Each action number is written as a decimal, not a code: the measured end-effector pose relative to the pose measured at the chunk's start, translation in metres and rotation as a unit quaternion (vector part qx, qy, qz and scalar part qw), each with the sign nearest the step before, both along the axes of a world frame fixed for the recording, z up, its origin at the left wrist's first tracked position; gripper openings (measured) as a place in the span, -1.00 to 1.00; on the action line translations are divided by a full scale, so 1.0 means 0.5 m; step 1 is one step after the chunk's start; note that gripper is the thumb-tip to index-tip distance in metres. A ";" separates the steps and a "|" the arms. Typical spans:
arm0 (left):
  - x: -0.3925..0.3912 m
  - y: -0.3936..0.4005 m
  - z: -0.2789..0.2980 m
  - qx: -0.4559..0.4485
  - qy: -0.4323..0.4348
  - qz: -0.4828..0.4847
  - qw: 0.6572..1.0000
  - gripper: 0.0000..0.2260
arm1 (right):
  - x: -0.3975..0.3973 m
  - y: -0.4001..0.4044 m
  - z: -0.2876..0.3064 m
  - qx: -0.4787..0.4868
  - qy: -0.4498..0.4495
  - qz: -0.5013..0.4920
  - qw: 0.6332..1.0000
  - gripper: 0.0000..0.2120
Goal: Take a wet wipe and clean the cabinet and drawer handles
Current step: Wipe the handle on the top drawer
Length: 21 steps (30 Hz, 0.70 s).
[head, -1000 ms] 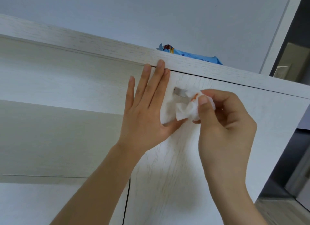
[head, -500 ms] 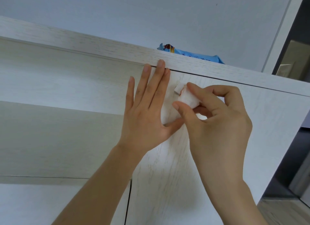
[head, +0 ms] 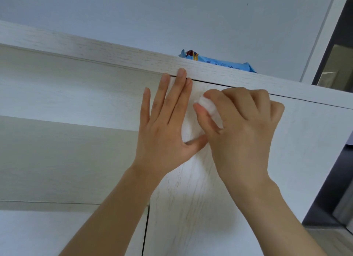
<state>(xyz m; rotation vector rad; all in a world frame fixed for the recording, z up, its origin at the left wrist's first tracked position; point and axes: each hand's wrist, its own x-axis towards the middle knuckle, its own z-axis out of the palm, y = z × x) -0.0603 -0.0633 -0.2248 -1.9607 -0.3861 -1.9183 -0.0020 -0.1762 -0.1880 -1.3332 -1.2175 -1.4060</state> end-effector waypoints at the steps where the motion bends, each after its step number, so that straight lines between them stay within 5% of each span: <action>1: 0.000 0.000 0.000 0.000 0.000 0.001 1.000 -0.34 | 0.002 0.001 0.001 -0.004 -0.002 0.010 1.000 -0.88; 14: -0.003 0.000 -0.001 -0.012 0.026 0.022 0.999 -0.18 | 0.055 -0.043 -0.035 0.073 0.167 0.120 0.976 -0.87; 21: -0.004 -0.011 0.000 -0.028 0.030 0.011 0.999 -0.16 | 0.079 -0.063 -0.029 0.087 0.315 0.226 0.918 -0.90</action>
